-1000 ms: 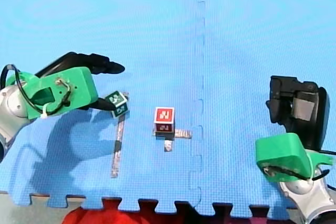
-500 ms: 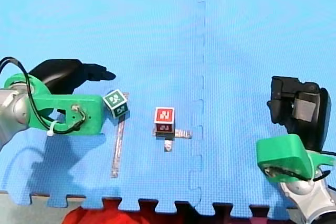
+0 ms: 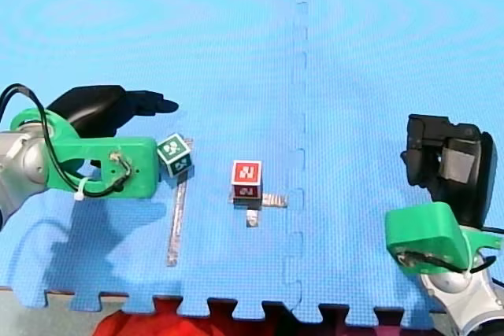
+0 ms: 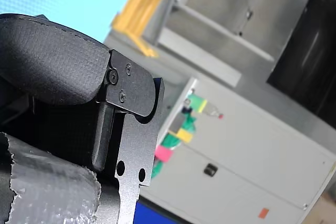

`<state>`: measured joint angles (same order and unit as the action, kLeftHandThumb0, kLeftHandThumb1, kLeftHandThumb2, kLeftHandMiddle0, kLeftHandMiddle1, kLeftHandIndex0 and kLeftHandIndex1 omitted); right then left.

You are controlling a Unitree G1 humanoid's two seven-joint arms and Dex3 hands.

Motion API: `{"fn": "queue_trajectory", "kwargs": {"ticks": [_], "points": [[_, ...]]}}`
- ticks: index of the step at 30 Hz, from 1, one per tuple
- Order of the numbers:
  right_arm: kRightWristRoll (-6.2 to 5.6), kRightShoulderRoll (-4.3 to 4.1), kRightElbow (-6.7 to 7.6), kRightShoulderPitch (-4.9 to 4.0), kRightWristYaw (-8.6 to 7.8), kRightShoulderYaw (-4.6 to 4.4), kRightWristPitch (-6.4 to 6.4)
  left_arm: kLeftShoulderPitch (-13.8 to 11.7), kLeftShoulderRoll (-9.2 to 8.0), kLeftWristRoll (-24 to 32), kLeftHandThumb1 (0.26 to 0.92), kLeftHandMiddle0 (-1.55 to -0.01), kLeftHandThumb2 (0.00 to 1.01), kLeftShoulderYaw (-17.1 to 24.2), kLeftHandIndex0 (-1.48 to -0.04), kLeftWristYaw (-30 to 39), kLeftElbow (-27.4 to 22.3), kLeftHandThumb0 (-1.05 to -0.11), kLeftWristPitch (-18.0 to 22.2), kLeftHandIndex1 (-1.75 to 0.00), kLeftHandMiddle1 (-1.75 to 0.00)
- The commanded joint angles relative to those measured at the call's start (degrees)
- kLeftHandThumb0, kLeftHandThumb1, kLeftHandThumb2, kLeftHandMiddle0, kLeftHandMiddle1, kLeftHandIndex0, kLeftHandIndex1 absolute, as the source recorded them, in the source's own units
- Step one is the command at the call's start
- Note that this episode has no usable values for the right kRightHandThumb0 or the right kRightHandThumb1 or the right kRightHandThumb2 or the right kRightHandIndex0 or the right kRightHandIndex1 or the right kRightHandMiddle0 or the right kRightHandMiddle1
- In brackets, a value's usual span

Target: Stack cube left

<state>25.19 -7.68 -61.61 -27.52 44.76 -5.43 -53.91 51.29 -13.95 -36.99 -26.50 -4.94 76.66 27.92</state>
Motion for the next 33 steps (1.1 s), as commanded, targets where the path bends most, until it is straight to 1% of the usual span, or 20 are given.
{"fn": "queue_trajectory", "kwargs": {"ticks": [1,3,6,8,11,12,13,16,21,25,28,30,33], "points": [[-0.05,-0.15,0.35,0.28,0.31,0.08,0.18,-0.2,-0.01,0.6,0.766,-0.93,0.01,0.4,-0.55,0.4,0.0,-0.989,0.1,-0.03,-1.75],[0.02,-0.08,0.49,0.3,0.46,0.05,0.34,-0.4,0.18,1.7,0.766,-0.93,0.01,1.2,-0.58,1.1,-0.1,-0.99,0.2,-0.04,-1.75],[0.15,-0.04,0.56,0.25,0.7,-0.02,0.6,-0.6,0.36,3.1,0.765,-0.93,0.0,2.2,-0.6,2.1,-0.1,-0.987,0.3,-0.04,-1.75],[0.19,-0.04,0.57,0.25,0.81,-0.05,0.69,-0.7,0.47,4.0,0.761,-0.93,0.0,2.9,-0.64,2.9,-0.2,-0.977,0.7,-0.06,-1.75],[0.15,-0.04,0.61,0.27,0.81,-0.05,0.79,-0.9,0.72,4.9,0.753,-0.93,0.0,3.6,-0.74,3.6,-0.3,-0.947,1.4,-0.08,-1.75],[0.12,-0.03,0.63,0.26,0.78,-0.04,0.83,-1.0,0.86,5.0,0.748,-0.93,0.0,3.7,-0.81,3.5,-0.3,-0.931,1.5,-0.09,-1.75],[0.09,-0.02,0.64,0.24,0.76,-0.04,0.88,-1.0,0.98,5.0,0.747,-0.93,0.0,3.7,-0.84,3.4,-0.3,-0.923,1.7,-0.08,-1.75],[-0.05,-0.02,0.74,0.25,0.63,0.02,0.89,-1.0,1.22,4.9,0.745,-0.94,0.0,3.7,-0.88,3.3,-0.3,-0.912,2.2,-0.08,-1.75],[-0.24,-0.19,1.15,0.4,0.38,0.17,0.75,-1.0,1.19,4.6,0.759,-0.94,0.01,3.5,-0.9,3.5,-0.2,-0.888,2.7,-0.06,-1.75],[-0.24,-0.28,1.84,0.57,0.27,0.26,0.61,-0.9,0.89,3.4,0.755,-0.94,0.0,2.6,-0.92,2.7,-0.4,-0.845,2.7,-0.04,-1.75],[-0.22,-0.41,2.79,0.94,0.16,0.35,0.35,-0.9,0.77,2.8,0.75,-0.95,0.0,2.0,-0.9,2.2,-0.6,-0.827,2.6,-0.02,-1.75],[-0.24,-0.5,3.7,1.3,-0.02,0.46,0.33,-1.0,0.76,2.6,0.747,-0.95,0.0,1.7,-0.87,1.9,-0.8,-0.82,2.5,-0.01,-1.75],[-0.33,-0.61,5.5,2.1,-0.48,0.69,0.3,-1.1,0.77,2.2,0.743,-0.95,0.0,1.3,-0.85,1.6,-0.9,-0.81,2.2,0.0,-1.75]]}}
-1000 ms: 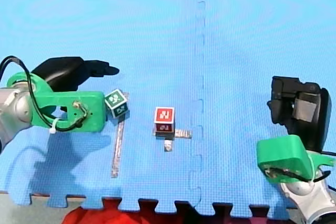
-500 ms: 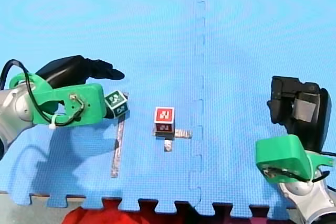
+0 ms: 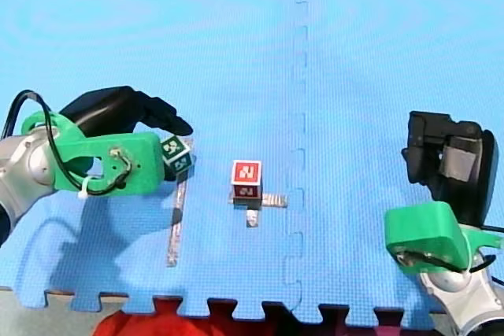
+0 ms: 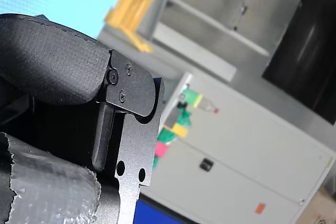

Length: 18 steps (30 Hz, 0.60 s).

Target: Stack cube left

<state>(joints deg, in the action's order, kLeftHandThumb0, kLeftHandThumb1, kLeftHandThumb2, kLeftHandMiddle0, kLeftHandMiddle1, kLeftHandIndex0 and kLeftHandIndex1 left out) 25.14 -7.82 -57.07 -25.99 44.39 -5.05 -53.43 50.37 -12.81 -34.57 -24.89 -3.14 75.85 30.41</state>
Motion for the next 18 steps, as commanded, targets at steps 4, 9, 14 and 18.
{"fn": "queue_trajectory", "kwargs": {"ticks": [4,9,14,18], "points": [[-0.44,-0.48,3.03,1.57,-0.92,0.68,0.12,-0.2,-0.42,-0.5,0.739,-0.96,0.0,-0.6,-0.84,-0.4,-0.3,-0.8,-0.2,0.0,-1.75],[-0.48,-0.29,4.73,2.45,-1.58,1.13,0.53,-0.1,-0.86,-2.4,0.739,-0.96,0.0,-2.3,-0.77,-2.1,-0.5,-0.801,0.1,0.0,-1.75],[-0.47,-0.06,5.59,2.97,-1.99,1.4,0.73,0.1,-1.18,-4.0,0.746,-0.96,0.0,-3.6,-0.66,-3.7,-0.1,-0.823,0.0,0.0,-1.75],[-0.57,0.05,5.92,3.17,-2.41,1.63,0.72,0.3,-1.26,-4.5,0.728,-0.96,0.0,-4.3,-0.67,-4.4,0.0,-0.804,-0.3,-0.01,-1.75]]}}
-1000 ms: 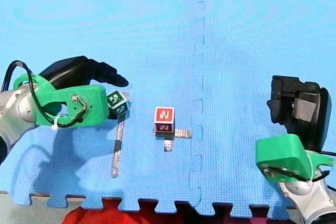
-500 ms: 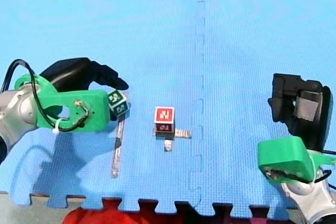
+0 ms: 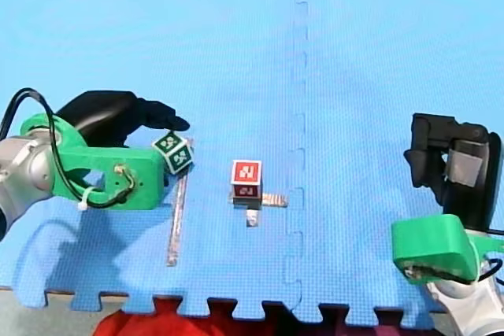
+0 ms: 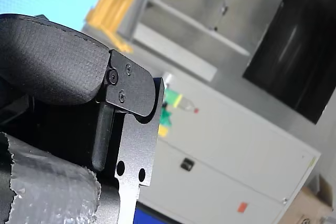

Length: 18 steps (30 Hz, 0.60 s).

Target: Stack cube left

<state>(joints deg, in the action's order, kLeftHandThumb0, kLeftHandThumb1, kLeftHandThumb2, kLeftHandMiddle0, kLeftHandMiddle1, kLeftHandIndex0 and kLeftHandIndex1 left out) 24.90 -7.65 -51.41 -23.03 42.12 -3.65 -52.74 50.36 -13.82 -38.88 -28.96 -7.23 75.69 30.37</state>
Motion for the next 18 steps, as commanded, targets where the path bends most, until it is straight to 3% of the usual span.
{"fn": "queue_trajectory", "kwargs": {"ticks": [1,2,5,6,18], "points": [[-0.4,-0.08,0.27,0.2,-0.24,0.29,-0.03,0.3,-0.19,-0.1,0.728,-0.96,0.0,-0.1,-0.8,-0.5,0.1,-0.695,-0.3,-0.05,-1.75],[-0.5,-0.03,0.26,0.21,-0.38,0.36,-0.15,0.2,-0.13,0.0,0.733,-0.96,0.0,-0.1,-1.02,-0.9,0.1,-0.549,-0.3,-0.08,-1.75],[-1.0,0.08,0.08,0.19,-0.88,0.62,-0.94,-0.5,0.23,-0.9,0.759,-0.97,0.01,-0.7,-1.32,-5.2,-0.1,-0.32,-0.8,-0.15,-1.75],[-1.14,0.11,0.03,0.18,-1.03,0.7,-1.15,-0.8,0.3,-1.1,0.765,-0.97,0.01,-0.9,-1.36,-6.3,-0.1,-0.301,-0.7,-0.16,-1.75],[-1.81,0.43,0.45,0.32,-2.38,1.58,-2.44,-0.9,-0.26,-2.2,0.781,-0.97,0.01,-1.8,-1.29,-11.6,-0.1,-0.384,1.7,-0.06,-1.75]]}}
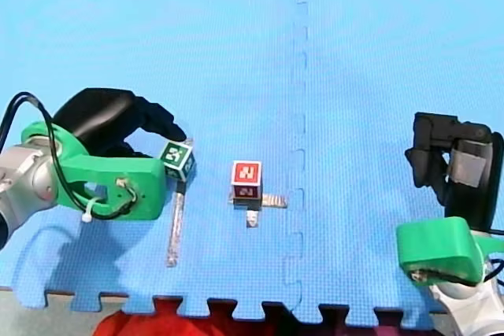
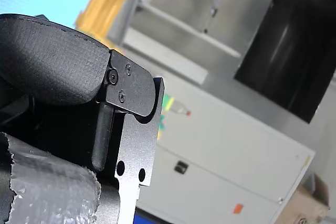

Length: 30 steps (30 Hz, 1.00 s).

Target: Stack cube left

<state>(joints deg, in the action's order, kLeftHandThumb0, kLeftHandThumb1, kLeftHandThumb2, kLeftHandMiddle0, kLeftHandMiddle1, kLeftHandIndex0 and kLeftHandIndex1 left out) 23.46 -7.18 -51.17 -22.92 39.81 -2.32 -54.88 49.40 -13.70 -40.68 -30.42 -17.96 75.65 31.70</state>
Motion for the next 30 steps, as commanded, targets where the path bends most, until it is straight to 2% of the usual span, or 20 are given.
{"fn": "queue_trajectory", "kwargs": {"ticks": [1,5,13,20,24,30], "points": [[-0.32,0.02,0.24,0.23,-0.08,0.28,-0.3,0.0,-0.5,-0.7,0.782,-0.97,0.01,-0.6,-1.28,-2.1,-0.1,-0.387,0.7,-0.06,-1.75],[-0.1,0.13,0.02,0.17,0.01,0.36,-0.36,-0.2,-0.75,-1.6,0.782,-0.96,0.0,-1.1,-1.28,-5.8,0.0,-0.396,1.9,-0.05,-1.75],[0.51,0.2,-0.64,0.08,0.52,0.4,-0.59,-0.6,-0.93,-1.3,0.782,-0.96,0.0,-0.9,-1.26,-7.3,0.3,-0.411,2.6,-0.03,-1.75],[1.2,0.11,-1.17,0.04,1.01,0.19,0.11,-0.3,-1.17,0.2,0.785,-0.96,0.0,0.5,-1.27,-7.4,0.0,-0.421,3.7,-0.02,-1.75],[1.37,0.05,-1.51,0.04,1.19,0.14,0.15,0.7,-1.99,2.7,0.795,-0.95,0.01,2.4,-1.29,-3.8,-1.0,-0.451,7.3,-0.03,-1.75],[1.52,-0.01,-2.45,-0.07,1.35,0.01,0.15,2.3,-2.06,7.6,0.808,-0.94,0.01,5.6,-1.32,6.9,-1.7,-0.436,9.7,-0.04,-1.75]]}}
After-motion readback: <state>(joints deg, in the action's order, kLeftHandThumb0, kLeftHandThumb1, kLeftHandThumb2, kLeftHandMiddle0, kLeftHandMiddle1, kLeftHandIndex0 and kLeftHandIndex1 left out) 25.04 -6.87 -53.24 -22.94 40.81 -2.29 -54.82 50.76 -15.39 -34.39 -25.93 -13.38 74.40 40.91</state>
